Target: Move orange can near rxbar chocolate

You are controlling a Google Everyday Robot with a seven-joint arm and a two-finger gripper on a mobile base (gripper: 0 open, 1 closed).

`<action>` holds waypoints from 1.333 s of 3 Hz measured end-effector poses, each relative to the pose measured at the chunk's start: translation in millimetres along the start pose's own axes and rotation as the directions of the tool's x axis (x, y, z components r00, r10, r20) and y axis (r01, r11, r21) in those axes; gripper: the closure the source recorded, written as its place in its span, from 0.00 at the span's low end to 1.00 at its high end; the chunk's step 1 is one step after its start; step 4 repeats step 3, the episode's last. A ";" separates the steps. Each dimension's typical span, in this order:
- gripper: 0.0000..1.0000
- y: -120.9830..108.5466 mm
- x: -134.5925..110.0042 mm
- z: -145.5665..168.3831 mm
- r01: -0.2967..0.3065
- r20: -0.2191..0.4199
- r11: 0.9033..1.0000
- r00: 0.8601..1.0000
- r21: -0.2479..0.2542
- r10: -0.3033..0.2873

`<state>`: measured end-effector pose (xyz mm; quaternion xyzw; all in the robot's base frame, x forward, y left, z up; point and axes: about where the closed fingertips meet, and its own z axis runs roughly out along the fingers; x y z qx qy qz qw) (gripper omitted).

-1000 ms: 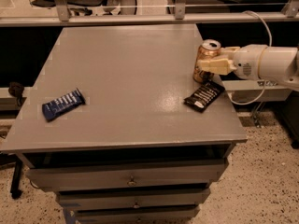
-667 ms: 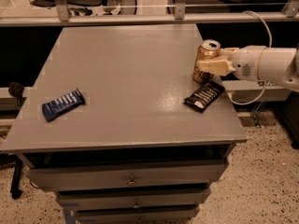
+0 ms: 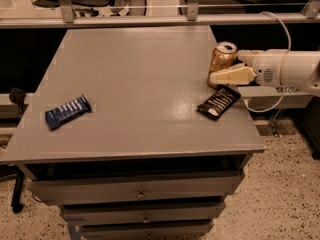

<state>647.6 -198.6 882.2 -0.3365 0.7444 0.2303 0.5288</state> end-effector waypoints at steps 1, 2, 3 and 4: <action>0.00 -17.2 -0.9 -24.4 0.014 0.034 1.000 0.999 -0.014 -0.014; 0.00 -31.5 -6.0 -57.2 0.048 0.085 0.997 0.995 -0.056 -0.043; 0.00 -27.9 -11.6 -62.3 0.063 0.090 0.995 0.994 -0.081 -0.056; 0.00 -27.9 -11.6 -62.3 0.063 0.090 0.995 0.994 -0.081 -0.056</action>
Offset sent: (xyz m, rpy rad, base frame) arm -0.0317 -0.1028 0.0483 0.0720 -0.1241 0.1558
